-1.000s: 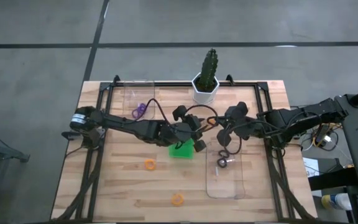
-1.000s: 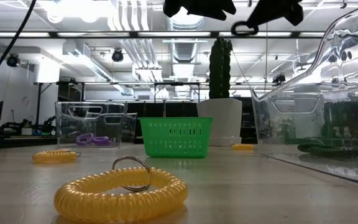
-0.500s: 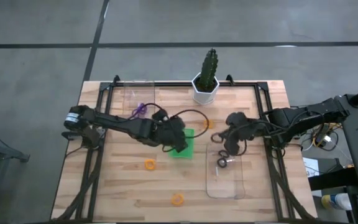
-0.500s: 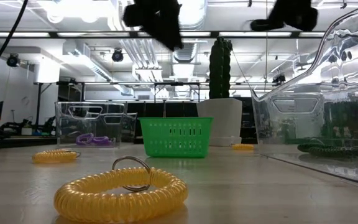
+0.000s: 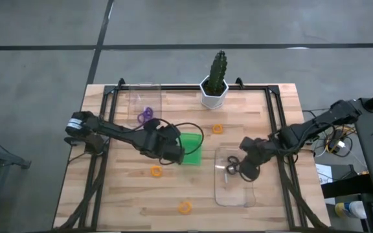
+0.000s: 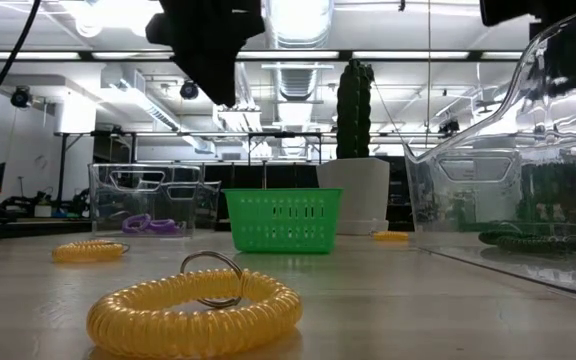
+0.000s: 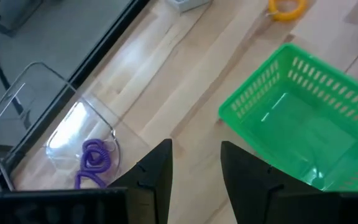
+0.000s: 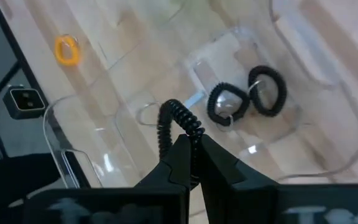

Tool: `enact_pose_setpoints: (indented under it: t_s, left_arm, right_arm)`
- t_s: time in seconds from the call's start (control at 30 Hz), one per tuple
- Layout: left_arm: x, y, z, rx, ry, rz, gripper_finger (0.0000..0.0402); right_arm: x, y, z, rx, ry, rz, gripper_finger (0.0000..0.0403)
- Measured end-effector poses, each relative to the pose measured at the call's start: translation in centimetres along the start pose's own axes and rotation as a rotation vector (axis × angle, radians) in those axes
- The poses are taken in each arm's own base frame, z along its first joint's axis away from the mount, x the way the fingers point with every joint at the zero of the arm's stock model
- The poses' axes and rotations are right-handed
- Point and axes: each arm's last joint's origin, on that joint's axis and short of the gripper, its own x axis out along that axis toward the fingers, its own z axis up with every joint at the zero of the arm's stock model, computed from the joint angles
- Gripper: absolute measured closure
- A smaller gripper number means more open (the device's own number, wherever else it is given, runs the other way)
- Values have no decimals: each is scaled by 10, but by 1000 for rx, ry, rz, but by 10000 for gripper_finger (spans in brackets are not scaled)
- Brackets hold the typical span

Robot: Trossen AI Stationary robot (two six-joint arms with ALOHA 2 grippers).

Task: Sort spring keychains
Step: Put the black spring keychain into the bottom transparent bin

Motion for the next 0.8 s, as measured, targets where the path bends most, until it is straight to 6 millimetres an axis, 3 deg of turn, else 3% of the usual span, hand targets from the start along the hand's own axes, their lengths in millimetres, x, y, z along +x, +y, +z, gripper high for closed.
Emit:
enact_pose_setpoints:
  t_s: [0.17, 0.37, 0.6, 0.8]
  left_arm:
    - [-2, 11, -5, -35, -8, 20, 273]
    - [-13, 47, -25, -176, -30, 16, 273]
    - [-27, 90, -57, -363, -93, -87, 273]
    - [-28, 101, -72, -442, -194, -234, 273]
  right_arm:
    - [20, -2, -6, 41, -29, 56, 390]
    - [44, -8, -10, 49, -70, 141, 390]
    - [56, -22, -15, -28, -121, 50, 390]
    - [58, -24, -16, -64, -126, 41, 390]
